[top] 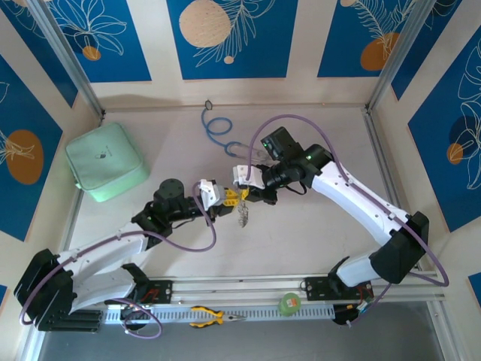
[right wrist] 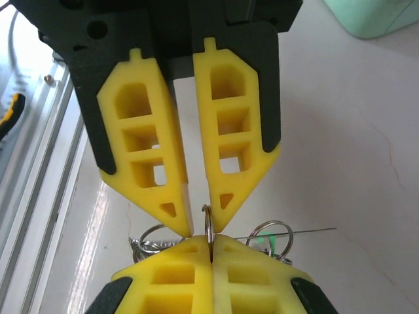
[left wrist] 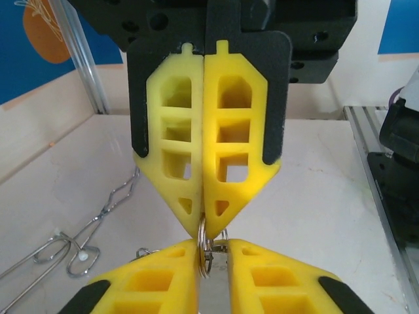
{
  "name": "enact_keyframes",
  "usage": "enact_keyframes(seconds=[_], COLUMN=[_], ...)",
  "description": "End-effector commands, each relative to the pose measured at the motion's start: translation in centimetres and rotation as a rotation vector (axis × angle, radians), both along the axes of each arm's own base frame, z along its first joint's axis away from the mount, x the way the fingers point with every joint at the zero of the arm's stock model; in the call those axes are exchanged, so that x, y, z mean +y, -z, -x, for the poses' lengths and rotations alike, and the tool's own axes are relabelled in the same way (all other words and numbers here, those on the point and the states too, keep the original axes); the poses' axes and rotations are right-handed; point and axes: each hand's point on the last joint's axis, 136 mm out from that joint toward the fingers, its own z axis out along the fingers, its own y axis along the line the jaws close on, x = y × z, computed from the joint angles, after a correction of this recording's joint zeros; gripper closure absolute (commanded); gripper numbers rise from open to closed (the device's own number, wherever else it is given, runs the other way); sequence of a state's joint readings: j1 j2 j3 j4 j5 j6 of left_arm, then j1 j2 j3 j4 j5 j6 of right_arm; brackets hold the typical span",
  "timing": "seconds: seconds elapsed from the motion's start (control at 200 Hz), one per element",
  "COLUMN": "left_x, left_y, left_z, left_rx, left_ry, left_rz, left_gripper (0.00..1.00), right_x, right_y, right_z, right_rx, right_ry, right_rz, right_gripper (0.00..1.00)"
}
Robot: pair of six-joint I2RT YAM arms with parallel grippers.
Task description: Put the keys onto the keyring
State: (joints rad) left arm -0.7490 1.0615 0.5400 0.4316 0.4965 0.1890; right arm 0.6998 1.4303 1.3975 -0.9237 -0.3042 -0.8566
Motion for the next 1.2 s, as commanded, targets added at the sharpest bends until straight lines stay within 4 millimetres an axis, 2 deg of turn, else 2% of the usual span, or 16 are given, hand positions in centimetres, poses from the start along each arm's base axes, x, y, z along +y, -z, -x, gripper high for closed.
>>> enact_keyframes(seconds=[0.0, 0.165, 0.23, 0.335, 0.38, 0.42, 0.64, 0.785, 1.075, 1.195], left_x=[-0.4, -0.4, -0.4, -0.1, 0.0, 0.1, 0.2, 0.2, 0.2, 0.1], left_y=[-1.2, -1.3, -1.6, -2.2, -2.4, -2.7, -3.7, -3.8, -4.3, -4.7], left_z=[0.3, 0.3, 0.2, 0.3, 0.3, 0.4, 0.7, 0.8, 1.1, 1.4], left_rx=[-0.035, -0.041, -0.051, -0.071, -0.083, -0.094, -0.128, -0.131, -0.134, -0.137], left_ry=[0.028, 0.033, 0.026, 0.012, 0.008, 0.01, 0.016, 0.018, 0.028, 0.052], left_rz=[-0.001, 0.005, 0.015, 0.053, 0.074, 0.094, 0.164, 0.175, 0.202, 0.216], left_gripper=[0.88, 1.0, 1.0, 1.0, 1.0, 1.0, 1.0, 1.0, 1.0, 1.0], right_x=[0.2, 1.1, 1.3, 0.6, 0.1, -0.2, -1.0, -1.0, -1.0, -0.7], right_y=[-0.8, -1.2, -1.7, -2.8, -3.1, -3.2, -1.0, -0.7, -0.4, -0.4], right_z=[0.2, 1.1, 1.3, 0.4, 0.2, 0.1, 0.5, 0.7, 0.6, 0.4], right_rx=[-0.036, -0.024, 0.004, 0.04, 0.076, 0.108, 0.213, 0.242, 0.26, 0.276], right_ry=[-0.036, -0.071, -0.062, 0.009, 0.037, 0.058, 0.101, 0.102, 0.104, 0.098], right_rz=[0.021, -0.005, -0.049, -0.156, -0.202, -0.227, -0.206, -0.207, -0.2, -0.202], right_gripper=[1.0, 1.0, 1.0, 0.71, 0.65, 0.64, 0.64, 0.67, 0.88, 0.92])
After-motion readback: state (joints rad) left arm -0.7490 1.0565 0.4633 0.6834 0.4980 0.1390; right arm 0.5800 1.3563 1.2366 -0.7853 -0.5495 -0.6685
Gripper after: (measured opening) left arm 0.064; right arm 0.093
